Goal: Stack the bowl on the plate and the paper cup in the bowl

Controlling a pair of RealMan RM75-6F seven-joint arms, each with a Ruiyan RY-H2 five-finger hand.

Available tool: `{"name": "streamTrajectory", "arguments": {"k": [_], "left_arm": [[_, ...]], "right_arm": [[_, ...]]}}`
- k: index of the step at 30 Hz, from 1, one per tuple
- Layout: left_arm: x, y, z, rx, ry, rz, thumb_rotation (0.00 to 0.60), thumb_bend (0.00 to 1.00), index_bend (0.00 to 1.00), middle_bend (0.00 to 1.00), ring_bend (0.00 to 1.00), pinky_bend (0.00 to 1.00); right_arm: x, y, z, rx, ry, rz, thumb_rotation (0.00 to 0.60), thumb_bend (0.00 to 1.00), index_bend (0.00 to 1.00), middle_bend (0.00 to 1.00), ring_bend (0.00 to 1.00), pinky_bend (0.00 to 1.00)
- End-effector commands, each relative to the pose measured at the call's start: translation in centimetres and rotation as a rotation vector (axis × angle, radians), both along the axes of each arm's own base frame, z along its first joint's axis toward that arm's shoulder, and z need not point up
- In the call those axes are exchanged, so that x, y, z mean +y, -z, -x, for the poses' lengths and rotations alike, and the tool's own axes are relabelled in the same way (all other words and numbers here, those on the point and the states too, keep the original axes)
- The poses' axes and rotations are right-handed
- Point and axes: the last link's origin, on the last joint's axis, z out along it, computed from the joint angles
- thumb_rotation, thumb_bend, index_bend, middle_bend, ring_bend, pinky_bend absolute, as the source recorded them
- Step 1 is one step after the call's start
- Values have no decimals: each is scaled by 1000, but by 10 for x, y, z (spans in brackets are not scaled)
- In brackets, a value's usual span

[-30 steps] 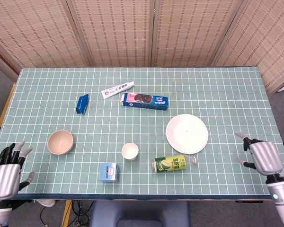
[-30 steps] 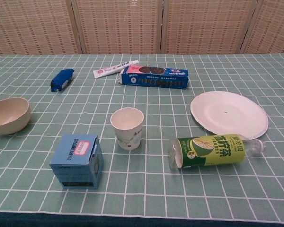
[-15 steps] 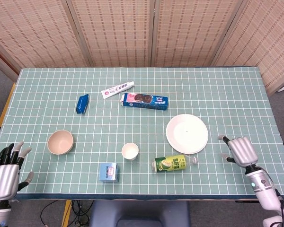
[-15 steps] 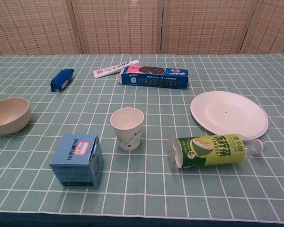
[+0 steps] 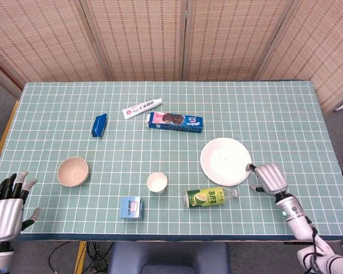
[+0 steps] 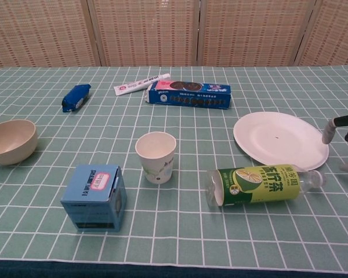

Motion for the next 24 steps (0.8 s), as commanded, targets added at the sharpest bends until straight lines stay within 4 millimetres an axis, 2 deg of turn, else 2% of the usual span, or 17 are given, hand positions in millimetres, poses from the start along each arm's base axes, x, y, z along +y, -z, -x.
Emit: {"name": "streamTrajectory", "arguments": {"k": [1,21,24], "left_arm": [[0,0,0,0,0,-2,600,250,191,34,18,92],[0,-1,2,1,-8,-10,600,250,191,34,18,92],[0,-2,3,1,-9,-12,600,250,191,34,18,92]], "right_arm": [[-6,10,-3,-6,-6,-17,600,174,413,870,941,1000],[-26,29,-12,6,-21,-47,600,174,439,870,941,1000],[-28,30,-14,1,-31,-46,600,212,452,870,941,1000]]}}
